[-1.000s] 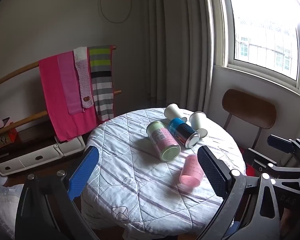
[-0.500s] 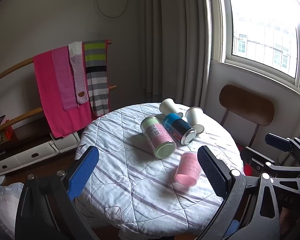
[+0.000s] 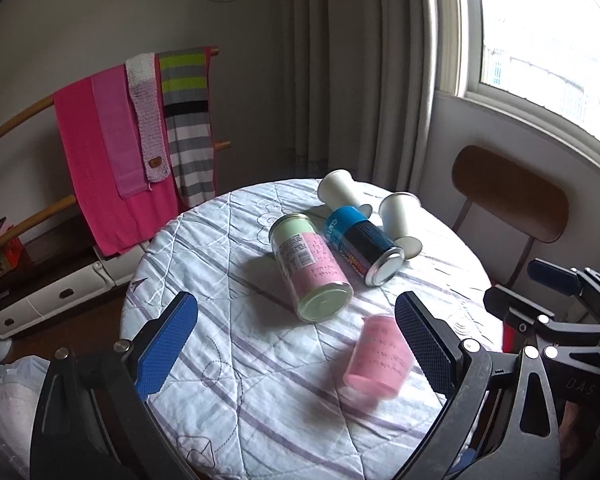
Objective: Flip cup upright
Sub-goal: 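Move the left gripper toward the lying green-and-pink cookie tin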
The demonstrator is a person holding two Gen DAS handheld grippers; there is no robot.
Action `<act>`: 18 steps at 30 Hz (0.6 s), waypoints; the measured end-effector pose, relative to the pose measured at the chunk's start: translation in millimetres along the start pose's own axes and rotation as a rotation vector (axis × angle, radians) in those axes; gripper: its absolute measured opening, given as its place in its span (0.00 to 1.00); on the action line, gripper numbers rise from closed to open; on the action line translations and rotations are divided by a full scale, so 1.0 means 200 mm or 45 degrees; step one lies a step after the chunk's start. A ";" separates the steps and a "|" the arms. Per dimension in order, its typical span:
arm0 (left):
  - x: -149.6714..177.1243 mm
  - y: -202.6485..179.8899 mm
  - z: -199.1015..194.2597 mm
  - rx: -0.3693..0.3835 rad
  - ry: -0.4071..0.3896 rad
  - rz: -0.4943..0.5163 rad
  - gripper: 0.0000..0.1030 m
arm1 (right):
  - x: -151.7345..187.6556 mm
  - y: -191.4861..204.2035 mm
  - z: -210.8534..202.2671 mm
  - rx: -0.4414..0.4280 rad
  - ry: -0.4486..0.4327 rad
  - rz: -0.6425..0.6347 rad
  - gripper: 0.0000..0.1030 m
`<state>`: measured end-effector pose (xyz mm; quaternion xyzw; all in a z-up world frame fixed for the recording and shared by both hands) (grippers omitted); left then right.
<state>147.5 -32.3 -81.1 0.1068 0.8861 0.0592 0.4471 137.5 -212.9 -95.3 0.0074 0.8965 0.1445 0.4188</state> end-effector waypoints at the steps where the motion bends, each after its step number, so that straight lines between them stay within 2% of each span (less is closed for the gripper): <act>1: -0.02 0.00 0.04 -0.015 0.012 -0.012 0.97 | -0.02 -0.02 0.04 -0.010 0.013 -0.007 0.79; 7: -0.17 0.03 0.28 -0.059 0.153 -0.064 0.97 | -0.18 -0.07 0.24 -0.093 0.081 -0.032 0.79; 9: -0.24 0.02 0.32 -0.039 0.232 -0.058 0.97 | -0.24 -0.06 0.28 -0.101 0.126 -0.036 0.79; 13: -0.36 0.02 0.29 -0.058 0.318 -0.055 0.97 | -0.40 -0.02 0.30 -0.101 0.208 -0.035 0.79; 18: -0.49 0.08 0.19 -0.086 0.421 -0.146 0.97 | -0.56 0.03 0.27 -0.086 0.350 -0.062 0.79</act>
Point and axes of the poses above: each gripper's, at about its wrist camera, not at the fingertips, and z roughly the way its jaws point, y to its left, x to its underside, the point moved 7 cm from there along z, roughly the way its jaws point, and after that the axes turned 13 degrees about z, right-handed, at the moved point
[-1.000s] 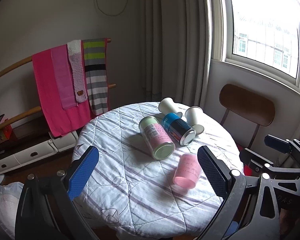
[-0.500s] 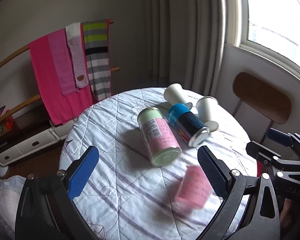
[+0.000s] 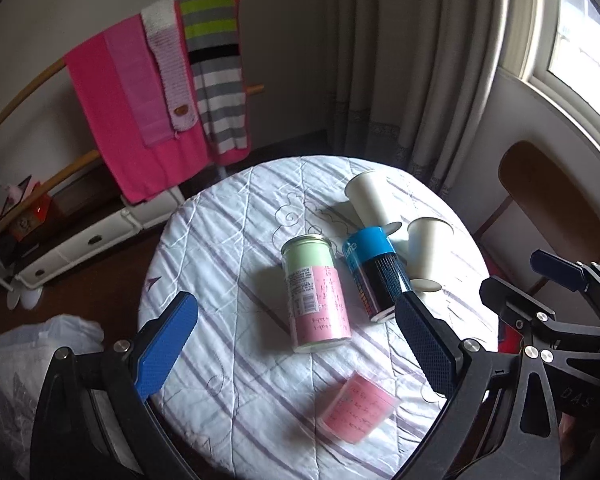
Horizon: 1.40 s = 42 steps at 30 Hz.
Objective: Flip cup upright
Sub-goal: 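Move the left gripper toward the lying green-and-pink cookie tin, then close the left gripper around the middle of the lying tin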
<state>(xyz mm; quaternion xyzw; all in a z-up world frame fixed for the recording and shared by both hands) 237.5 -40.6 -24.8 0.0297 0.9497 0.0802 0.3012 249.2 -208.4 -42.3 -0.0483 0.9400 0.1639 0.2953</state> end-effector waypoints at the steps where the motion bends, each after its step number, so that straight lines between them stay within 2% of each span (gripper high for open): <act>1: 0.00 0.00 -0.01 -0.006 0.023 -0.005 0.97 | -0.02 0.00 -0.01 -0.002 0.029 -0.003 0.79; 4: -0.01 0.01 -0.03 -0.004 0.097 -0.048 0.97 | -0.04 0.00 -0.01 0.006 0.109 0.005 0.79; 9: -0.02 0.02 -0.05 -0.007 0.151 -0.076 0.97 | -0.06 0.00 0.00 0.050 0.204 -0.022 0.79; 18: -0.01 0.03 0.04 0.013 0.285 -0.075 0.97 | -0.08 -0.01 0.04 0.115 0.300 -0.027 0.79; 26: 0.00 0.01 0.35 0.078 0.423 -0.044 0.97 | -0.10 -0.07 0.16 0.198 0.357 0.003 0.79; 32: 0.07 -0.05 0.69 0.144 0.577 0.016 0.97 | -0.12 -0.10 0.30 0.239 0.398 0.044 0.79; 35: 0.08 -0.07 0.79 0.164 0.613 0.027 0.96 | -0.11 -0.10 0.36 0.255 0.418 0.061 0.79; 38: 0.07 -0.09 0.87 0.182 0.599 0.056 0.97 | -0.10 -0.11 0.40 0.272 0.432 0.068 0.79; 42: 0.09 -0.10 1.00 0.209 0.662 0.050 0.96 | -0.10 -0.11 0.45 0.279 0.440 0.089 0.79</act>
Point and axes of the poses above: each gripper's, at about its wrist camera, not at the fingertips, and z roughly the way its jaws point, y to its left, x to its underside, the point moved 7 cm from there along z, roughly the way its jaws point, and after that the axes turned 13 degrees about z, right-handed, at the moved point
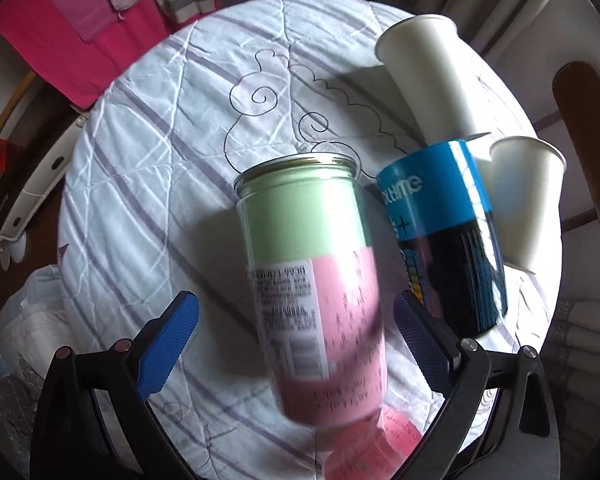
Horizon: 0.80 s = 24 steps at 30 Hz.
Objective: Flip cup upright
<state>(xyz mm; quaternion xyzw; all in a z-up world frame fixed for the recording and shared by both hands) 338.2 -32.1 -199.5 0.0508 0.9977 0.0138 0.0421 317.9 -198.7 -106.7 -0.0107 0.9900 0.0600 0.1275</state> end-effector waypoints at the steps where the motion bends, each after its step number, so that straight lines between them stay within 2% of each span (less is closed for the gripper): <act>1: -0.01 0.01 0.01 0.002 0.007 -0.005 0.96 | 0.00 0.00 0.01 0.005 0.004 -0.001 0.79; 3: -0.03 0.02 0.06 0.035 0.034 -0.022 0.95 | -0.01 0.01 0.03 0.011 0.003 0.005 0.79; 5: -0.03 0.02 0.10 0.088 0.066 -0.029 0.85 | -0.01 0.01 0.04 0.016 0.014 0.016 0.79; 6: -0.03 0.00 0.12 0.125 0.089 -0.023 0.75 | -0.01 0.01 0.05 0.017 0.015 0.020 0.79; 7: -0.02 -0.01 0.14 0.146 0.108 -0.013 0.71 | -0.01 0.01 0.05 0.018 0.016 0.024 0.79; 13: 0.02 0.04 0.08 0.150 0.085 0.041 0.71 | 0.00 0.02 0.07 0.029 0.037 0.042 0.79; 18: 0.11 0.25 -0.01 0.094 0.083 0.037 0.71 | 0.04 0.14 0.09 -0.011 0.063 0.026 0.79; 23: 0.15 0.44 0.01 0.073 0.077 0.009 0.71 | 0.08 0.33 0.13 -0.055 0.089 -0.015 0.79; 24: 0.16 0.46 0.03 0.082 0.113 0.031 0.71 | 0.09 0.36 0.14 -0.052 0.091 -0.026 0.79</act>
Point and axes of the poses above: each gripper's, at about its wrist camera, not at the fingertips, and z roughly the way its jaws point, y to its left, x to its underside, the point moved 7 cm from there along z, roughly the way its jaws point, and after that the axes turned 13 degrees about z, right-handed, at the moved point
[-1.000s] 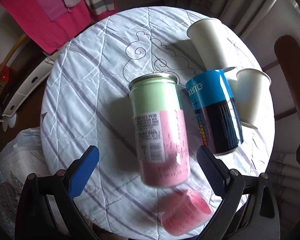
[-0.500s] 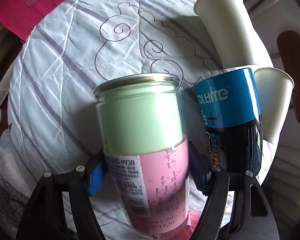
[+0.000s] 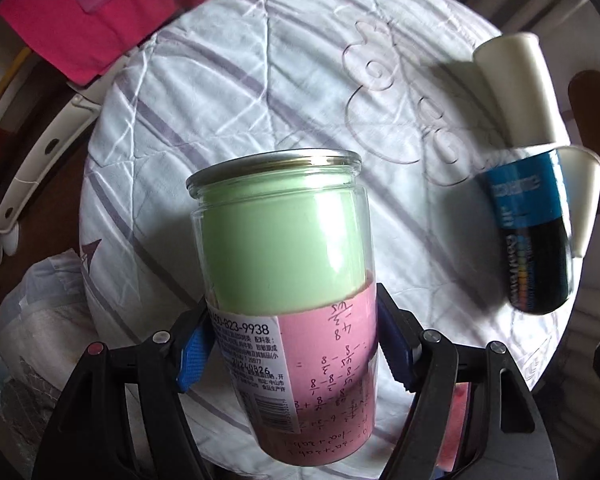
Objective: Flip cup upright
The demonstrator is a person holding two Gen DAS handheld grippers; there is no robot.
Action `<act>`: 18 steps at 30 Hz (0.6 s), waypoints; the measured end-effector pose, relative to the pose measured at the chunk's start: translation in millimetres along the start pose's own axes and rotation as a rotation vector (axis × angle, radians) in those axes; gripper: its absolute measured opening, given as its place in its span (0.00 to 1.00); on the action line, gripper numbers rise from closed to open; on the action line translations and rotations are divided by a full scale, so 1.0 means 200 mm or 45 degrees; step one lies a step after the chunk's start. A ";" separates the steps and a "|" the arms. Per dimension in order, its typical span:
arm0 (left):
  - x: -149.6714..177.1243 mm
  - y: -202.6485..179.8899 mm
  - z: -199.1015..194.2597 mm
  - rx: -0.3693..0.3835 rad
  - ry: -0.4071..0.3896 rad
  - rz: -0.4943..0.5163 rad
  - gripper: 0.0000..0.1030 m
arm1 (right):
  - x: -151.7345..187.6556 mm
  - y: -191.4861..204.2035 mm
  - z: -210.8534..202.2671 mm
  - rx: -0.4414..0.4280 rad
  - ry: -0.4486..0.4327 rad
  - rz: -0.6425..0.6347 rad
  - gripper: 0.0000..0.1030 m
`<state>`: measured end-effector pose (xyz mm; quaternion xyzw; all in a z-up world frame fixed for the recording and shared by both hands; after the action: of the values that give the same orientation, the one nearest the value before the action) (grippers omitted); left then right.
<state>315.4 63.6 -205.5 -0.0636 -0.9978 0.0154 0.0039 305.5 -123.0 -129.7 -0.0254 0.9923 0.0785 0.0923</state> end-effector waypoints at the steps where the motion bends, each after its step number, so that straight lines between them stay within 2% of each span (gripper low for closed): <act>1: 0.02 0.02 0.01 0.012 0.017 0.008 0.72 | 0.00 0.03 0.01 0.008 0.002 -0.004 0.79; 4: 0.09 0.05 -0.01 0.016 -0.008 0.037 0.78 | 0.00 0.09 0.04 0.017 0.005 -0.002 0.79; 7: 0.22 0.10 -0.09 0.059 -0.031 0.027 0.79 | 0.01 0.16 0.07 0.028 0.018 0.003 0.79; 10: 0.39 0.25 -0.12 0.081 -0.054 -0.009 0.81 | 0.03 0.24 0.08 0.029 0.024 -0.009 0.79; 13: 0.52 0.37 -0.20 0.062 -0.066 -0.018 0.81 | 0.06 0.33 0.10 0.031 0.036 -0.023 0.79; 16: 0.56 0.46 -0.21 0.021 -0.095 -0.015 0.87 | 0.09 0.41 0.15 0.004 0.070 -0.017 0.79; 18: 0.59 0.50 -0.18 0.062 -0.085 -0.038 0.87 | 0.11 0.45 0.19 -0.011 0.097 -0.014 0.79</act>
<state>210.9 179.4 -171.0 -0.0482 -0.9976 0.0418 -0.0277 285.4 -28.8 -156.6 -0.0344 0.9946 0.0813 0.0548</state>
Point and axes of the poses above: each gripper's, at about its wrist camera, not at the fingertips, and z roughly the way its jaws point, y to its left, x to its underside, the point moved 7 cm from there along z, roughly the way its jaws point, and after that the axes turned 13 degrees about z, right-handed, at the moved point
